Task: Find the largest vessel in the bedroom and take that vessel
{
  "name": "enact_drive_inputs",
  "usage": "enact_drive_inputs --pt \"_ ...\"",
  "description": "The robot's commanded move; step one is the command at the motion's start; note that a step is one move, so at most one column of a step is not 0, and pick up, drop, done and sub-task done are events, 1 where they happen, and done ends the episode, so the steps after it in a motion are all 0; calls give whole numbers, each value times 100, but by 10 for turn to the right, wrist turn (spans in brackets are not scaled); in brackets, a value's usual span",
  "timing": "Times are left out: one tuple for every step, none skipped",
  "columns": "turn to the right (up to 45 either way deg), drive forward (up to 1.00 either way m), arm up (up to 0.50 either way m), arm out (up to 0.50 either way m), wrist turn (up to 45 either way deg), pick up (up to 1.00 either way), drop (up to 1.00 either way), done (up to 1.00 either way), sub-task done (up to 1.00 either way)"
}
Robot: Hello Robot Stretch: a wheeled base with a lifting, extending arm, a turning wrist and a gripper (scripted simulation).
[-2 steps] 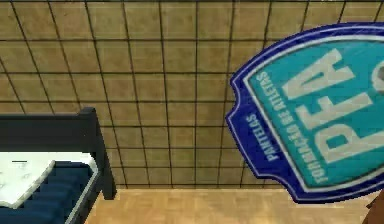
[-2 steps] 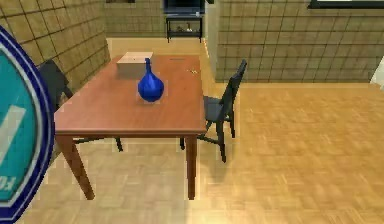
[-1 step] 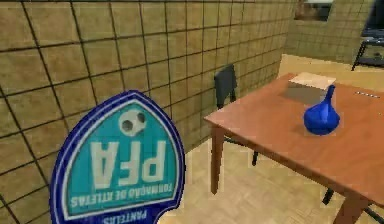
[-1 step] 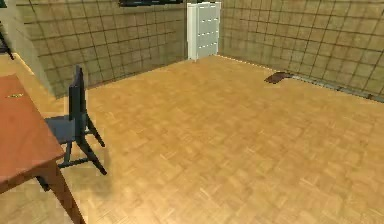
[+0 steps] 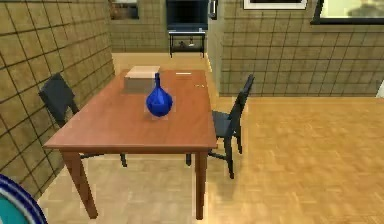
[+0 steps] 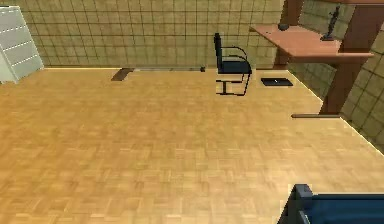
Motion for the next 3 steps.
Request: enact_drive_inputs --pt "450 0 0 0 0 0 0 0 0" --pt "0 45 0 0 0 0 0 0 0" --pt "-60 0 0 0 0 0 0 0 0"
